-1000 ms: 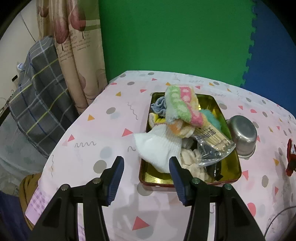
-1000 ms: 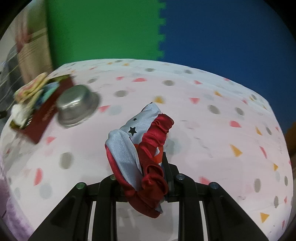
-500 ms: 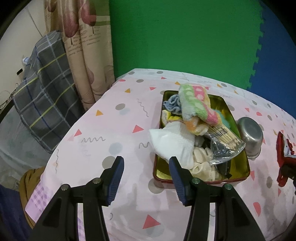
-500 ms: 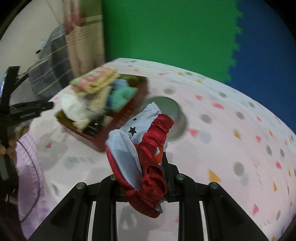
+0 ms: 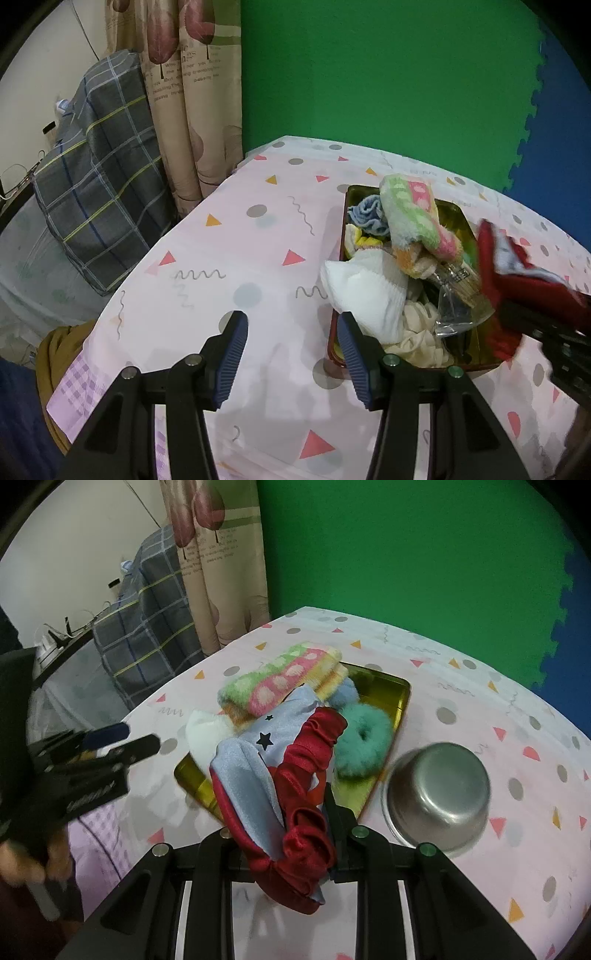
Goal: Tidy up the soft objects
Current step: 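Carry the red-and-grey scrunchie into the tin box and open the right tool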
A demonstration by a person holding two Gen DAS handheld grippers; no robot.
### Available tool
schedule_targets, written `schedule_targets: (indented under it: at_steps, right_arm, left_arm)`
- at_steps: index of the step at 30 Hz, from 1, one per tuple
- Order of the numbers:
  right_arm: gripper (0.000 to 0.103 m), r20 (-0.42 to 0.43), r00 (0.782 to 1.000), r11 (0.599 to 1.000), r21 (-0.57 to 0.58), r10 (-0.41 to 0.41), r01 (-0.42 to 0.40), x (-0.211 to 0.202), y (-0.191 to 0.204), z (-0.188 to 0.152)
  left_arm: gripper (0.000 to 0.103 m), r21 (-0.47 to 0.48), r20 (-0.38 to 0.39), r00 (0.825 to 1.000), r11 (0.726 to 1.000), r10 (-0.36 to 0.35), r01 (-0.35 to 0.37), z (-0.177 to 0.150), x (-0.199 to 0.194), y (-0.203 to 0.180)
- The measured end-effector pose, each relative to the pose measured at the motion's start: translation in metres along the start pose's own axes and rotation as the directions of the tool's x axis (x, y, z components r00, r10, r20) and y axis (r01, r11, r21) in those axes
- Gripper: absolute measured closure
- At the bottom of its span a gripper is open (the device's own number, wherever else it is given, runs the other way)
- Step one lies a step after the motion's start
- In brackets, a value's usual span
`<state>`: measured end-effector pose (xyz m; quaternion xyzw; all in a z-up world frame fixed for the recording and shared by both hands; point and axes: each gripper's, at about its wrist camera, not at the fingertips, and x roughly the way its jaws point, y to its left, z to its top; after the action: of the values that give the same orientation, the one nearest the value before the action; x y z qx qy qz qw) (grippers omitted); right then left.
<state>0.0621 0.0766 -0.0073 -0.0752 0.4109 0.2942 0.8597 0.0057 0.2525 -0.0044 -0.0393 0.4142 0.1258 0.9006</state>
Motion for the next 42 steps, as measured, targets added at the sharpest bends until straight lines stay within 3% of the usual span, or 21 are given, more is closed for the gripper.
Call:
schedule_targets:
  at_steps: [15, 18, 22, 25, 28, 33, 37, 42]
  right_arm:
    - [0.079, -0.006, 0.994, 0.993, 0.035, -0.113, 0.114, 0.06, -0.001, 0.033]
    - [0.068, 0.011, 0.992, 0.991, 0.04, -0.125, 0.125, 0.055, 0.002, 0.031]
    - [0.041, 0.031, 0.99, 0.99, 0.021, -0.138, 0.137, 0.045, 0.006, 0.026]
    - [0.036, 0.035, 0.991, 0.991, 0.018, -0.132, 0.131, 0.038, 0.008, 0.023]
    - [0.023, 0.038, 0.991, 0.992, 0.025, -0.125, 0.124, 0.031, 0.01, 0.017]
    - [0.022, 0.039, 0.993, 0.993, 0.044, -0.11, 0.108, 0.022, 0.013, 0.008]
    - [0.014, 0.046, 0.991, 0.991, 0.054, -0.125, 0.122, 0.016, 0.015, -0.004]
    - [0.011, 0.045, 0.99, 0.987, 0.105, -0.13, 0.125, 0.007, 0.015, -0.017]
  left_arm:
    - [0.051, 0.002, 0.001, 1.0, 1.0, 0.019, -0.019, -0.003, 0.002, -0.003]
    - [0.051, 0.005, 0.003, 1.0, 1.0, 0.017, -0.017, -0.004, 0.002, -0.003]
    - [0.051, 0.005, 0.006, 1.0, 1.0, 0.015, -0.015, -0.005, 0.0, -0.004]
    - [0.051, 0.009, 0.012, 1.0, 1.0, 0.016, -0.016, -0.006, -0.001, -0.005]
    - [0.051, 0.015, 0.012, 1.0, 1.0, 0.016, -0.016, -0.006, -0.001, -0.008]
    - [0.051, 0.023, 0.018, 1.0, 1.0, 0.012, -0.012, -0.007, -0.002, -0.01]
    - [0.051, 0.027, 0.016, 1.0, 1.0, 0.014, -0.015, -0.008, -0.002, -0.011]
    - [0.051, 0.031, 0.014, 1.0, 0.999, 0.023, -0.023, -0.008, -0.001, -0.012]
